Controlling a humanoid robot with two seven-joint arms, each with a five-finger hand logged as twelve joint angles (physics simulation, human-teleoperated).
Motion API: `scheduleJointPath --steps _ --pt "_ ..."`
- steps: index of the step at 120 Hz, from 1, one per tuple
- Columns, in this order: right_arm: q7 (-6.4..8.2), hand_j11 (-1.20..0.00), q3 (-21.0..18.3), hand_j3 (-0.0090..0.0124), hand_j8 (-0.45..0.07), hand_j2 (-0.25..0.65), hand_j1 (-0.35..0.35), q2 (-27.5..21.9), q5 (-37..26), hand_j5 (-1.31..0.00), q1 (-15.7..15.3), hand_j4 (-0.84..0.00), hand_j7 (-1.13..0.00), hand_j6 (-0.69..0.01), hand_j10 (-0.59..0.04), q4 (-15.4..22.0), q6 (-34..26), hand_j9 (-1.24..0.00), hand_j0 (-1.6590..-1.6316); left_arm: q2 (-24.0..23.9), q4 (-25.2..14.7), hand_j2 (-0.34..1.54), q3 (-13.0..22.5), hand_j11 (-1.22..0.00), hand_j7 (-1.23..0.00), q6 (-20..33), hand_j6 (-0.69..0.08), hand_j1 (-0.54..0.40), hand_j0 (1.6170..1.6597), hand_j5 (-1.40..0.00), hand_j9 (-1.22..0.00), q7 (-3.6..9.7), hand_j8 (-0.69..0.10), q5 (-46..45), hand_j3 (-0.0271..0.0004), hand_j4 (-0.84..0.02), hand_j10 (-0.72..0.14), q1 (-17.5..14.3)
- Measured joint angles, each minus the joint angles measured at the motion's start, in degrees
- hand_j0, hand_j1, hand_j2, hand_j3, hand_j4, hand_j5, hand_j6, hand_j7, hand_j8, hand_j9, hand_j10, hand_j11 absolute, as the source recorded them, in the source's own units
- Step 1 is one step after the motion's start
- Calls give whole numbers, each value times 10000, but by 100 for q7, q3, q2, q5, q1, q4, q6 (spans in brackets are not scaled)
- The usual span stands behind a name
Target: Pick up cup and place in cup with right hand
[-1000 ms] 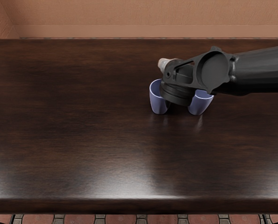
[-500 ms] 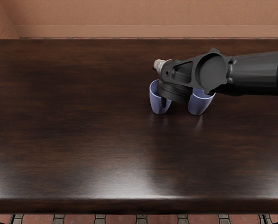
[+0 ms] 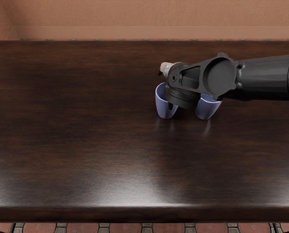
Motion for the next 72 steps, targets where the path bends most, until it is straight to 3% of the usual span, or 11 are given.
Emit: scheduleJointPath --steps 72 --pt "-2 -4489 -49 0 -3324 -683 217 0 -31 -4521 30 -3302 -4392 -3395 -3327 204 -47 -4498 -16564 0 0 2 0 -1 -1 0 -4 3491 16581 -1 -1 0 -4 0 0 -3 -2 2"
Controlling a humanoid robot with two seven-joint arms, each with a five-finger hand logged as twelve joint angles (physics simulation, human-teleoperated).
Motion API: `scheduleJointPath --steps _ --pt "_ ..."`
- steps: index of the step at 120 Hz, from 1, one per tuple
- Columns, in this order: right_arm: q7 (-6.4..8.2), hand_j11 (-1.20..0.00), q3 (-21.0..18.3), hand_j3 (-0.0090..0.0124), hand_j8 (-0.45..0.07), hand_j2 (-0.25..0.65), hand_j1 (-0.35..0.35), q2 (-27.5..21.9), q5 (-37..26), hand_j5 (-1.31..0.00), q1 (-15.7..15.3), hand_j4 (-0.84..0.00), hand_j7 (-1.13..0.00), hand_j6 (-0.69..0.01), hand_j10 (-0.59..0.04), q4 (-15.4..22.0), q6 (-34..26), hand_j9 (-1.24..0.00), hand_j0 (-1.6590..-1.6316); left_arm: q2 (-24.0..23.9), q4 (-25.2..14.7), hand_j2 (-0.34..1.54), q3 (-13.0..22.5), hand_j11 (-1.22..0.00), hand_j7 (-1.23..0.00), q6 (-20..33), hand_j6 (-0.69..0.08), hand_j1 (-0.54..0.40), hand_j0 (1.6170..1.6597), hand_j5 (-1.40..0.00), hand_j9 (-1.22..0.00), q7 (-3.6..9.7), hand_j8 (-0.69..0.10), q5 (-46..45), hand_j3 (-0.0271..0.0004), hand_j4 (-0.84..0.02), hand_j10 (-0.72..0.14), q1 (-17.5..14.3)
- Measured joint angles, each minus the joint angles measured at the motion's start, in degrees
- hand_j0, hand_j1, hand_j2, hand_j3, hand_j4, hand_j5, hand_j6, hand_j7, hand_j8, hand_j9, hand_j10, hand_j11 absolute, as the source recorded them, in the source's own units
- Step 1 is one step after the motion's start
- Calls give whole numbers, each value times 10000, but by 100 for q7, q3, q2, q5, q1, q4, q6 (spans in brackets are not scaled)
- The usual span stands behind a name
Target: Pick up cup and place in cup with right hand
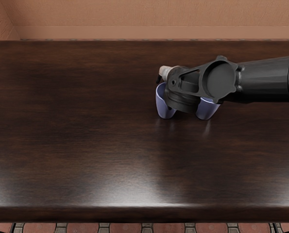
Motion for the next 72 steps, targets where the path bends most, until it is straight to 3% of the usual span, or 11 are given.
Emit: scheduleJointPath --steps 16,43,65,72 --pt "1 -4792 -18 0 -3530 -488 512 0 -12 -4813 1 -3514 -4676 -3611 -3534 12 -2 -4796 -16565 0 0 2 0 -1 -1 0 -3 3491 16581 -1 -1 0 -3 0 0 -2 -2 -2" --pt "3 -5083 -25 -3 -3308 -312 647 0 -27 -5124 2 -3761 -5006 -3718 -3788 16 -4 -5082 -16564 0 0 2 0 0 -1 0 -3 3491 16581 -1 0 0 -3 0 0 -2 -2 -2" --pt "2 -5395 -27 -6 -3010 -232 781 0 -31 -5396 16 -4135 -5381 -3377 -4116 58 -9 -5395 -16562 0 0 2 0 0 0 0 -3 3491 16581 0 0 0 -3 0 0 -2 -2 -2" --pt "2 -5490 -27 5 -2950 -158 822 0 -28 -5473 33 -4220 -5475 -3347 -4086 75 -9 -5493 -16563 0 0 2 0 0 0 0 -4 3491 16581 0 0 0 -3 0 0 -2 -2 -1"
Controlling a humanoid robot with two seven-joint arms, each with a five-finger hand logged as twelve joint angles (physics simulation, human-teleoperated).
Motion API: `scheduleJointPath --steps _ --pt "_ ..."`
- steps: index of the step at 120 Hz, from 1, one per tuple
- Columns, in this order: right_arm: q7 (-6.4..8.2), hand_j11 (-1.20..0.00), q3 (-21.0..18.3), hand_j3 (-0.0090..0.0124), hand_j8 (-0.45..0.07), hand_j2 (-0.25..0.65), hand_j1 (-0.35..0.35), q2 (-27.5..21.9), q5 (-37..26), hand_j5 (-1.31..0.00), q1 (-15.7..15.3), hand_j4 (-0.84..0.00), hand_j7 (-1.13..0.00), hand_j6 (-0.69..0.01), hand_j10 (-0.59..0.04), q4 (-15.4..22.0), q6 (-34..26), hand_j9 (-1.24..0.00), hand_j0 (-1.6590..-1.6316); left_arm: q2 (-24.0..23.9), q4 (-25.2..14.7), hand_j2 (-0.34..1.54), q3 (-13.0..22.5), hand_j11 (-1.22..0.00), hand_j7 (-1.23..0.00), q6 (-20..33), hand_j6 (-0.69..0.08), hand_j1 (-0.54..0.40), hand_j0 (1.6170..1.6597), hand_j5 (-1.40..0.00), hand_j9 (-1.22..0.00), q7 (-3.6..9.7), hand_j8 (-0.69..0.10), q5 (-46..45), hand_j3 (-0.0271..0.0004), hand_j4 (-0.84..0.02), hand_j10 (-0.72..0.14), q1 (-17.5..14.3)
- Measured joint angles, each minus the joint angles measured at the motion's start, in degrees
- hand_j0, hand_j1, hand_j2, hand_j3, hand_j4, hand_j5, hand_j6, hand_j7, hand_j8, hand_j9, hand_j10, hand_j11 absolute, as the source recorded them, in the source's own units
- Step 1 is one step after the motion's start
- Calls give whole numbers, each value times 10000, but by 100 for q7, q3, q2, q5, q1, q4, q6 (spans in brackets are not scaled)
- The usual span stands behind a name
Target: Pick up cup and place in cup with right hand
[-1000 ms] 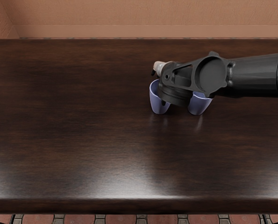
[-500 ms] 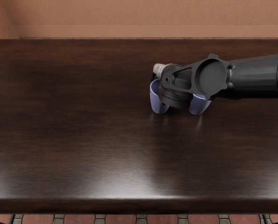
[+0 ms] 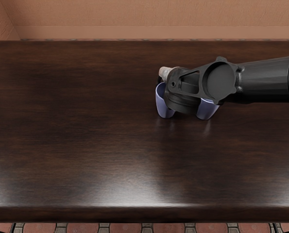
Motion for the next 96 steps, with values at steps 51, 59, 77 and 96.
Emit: scheduleJointPath --steps 51,59,77,96 --pt "1 -5800 16 2 -2689 -122 913 0 71 -5830 473 -4294 -5725 -3115 -3856 171 175 -5807 -16564 0 0 2 0 0 0 0 -4 3491 16581 0 0 0 -3 0 0 -2 -2 -1" --pt "0 -5821 21 3 -2684 -126 925 0 101 -5841 561 -4301 -5735 -3108 -3840 183 243 -5830 -16565 0 0 2 0 0 0 0 -4 3491 16581 0 0 0 -3 0 0 -3 -2 -1" --pt "1 -5834 31 2 -2670 -123 917 0 145 -5845 669 -4302 -5738 -3105 -3829 205 363 -5852 -16565 0 0 2 0 0 0 0 -4 3491 16581 0 0 0 -4 0 0 -3 -2 0" --pt "0 -5859 46 4 -2689 -113 907 0 187 -5871 862 -4275 -5737 -3127 -3856 357 405 -5868 -16567 0 0 2 0 0 0 0 -4 3491 16581 0 0 0 -3 0 0 -3 -2 -1"
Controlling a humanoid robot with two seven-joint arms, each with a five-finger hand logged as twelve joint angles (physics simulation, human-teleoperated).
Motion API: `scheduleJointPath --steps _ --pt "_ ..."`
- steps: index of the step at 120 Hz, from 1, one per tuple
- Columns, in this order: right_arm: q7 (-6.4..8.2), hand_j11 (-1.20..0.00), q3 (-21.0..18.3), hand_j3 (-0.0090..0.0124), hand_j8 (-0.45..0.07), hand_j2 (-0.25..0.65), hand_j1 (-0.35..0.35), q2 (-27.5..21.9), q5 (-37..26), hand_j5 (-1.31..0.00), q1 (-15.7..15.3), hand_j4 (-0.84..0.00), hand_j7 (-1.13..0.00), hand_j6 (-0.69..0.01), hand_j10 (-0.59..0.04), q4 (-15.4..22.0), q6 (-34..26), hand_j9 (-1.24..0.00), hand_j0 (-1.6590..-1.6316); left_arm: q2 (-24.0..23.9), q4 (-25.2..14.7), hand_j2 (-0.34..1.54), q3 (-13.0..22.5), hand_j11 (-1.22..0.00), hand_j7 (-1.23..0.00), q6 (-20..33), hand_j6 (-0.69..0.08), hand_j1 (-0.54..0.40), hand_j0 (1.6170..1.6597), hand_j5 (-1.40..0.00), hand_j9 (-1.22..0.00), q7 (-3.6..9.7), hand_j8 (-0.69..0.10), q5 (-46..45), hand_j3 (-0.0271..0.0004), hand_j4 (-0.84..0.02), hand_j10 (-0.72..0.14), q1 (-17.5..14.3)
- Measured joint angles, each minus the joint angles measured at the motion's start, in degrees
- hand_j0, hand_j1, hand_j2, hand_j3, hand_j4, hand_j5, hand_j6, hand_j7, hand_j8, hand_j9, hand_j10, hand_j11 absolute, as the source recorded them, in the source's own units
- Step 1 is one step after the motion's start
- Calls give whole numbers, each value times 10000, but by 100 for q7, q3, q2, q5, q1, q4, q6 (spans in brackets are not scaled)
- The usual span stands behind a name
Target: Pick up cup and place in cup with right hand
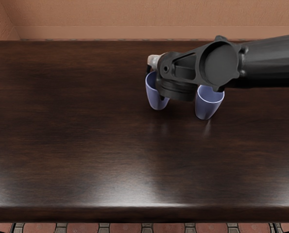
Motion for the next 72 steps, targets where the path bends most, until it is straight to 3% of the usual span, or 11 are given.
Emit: scheduleJointPath --steps 31,72 --pt "1 -5856 18 2 -2712 -123 876 -28 18 -5883 344 -4261 -5737 -3144 -3889 127 217 -5869 -16565 0 0 2 0 0 0 0 -4 3491 16581 0 0 0 -4 0 0 -3 -3 0" --pt "1 -5848 17 6 -2773 -132 840 -775 22 -5882 899 -4229 -5721 -3192 -3919 603 491 -5825 -16566 0 0 2 0 0 0 0 -5 3491 16581 0 0 0 -4 0 0 -3 -3 0"
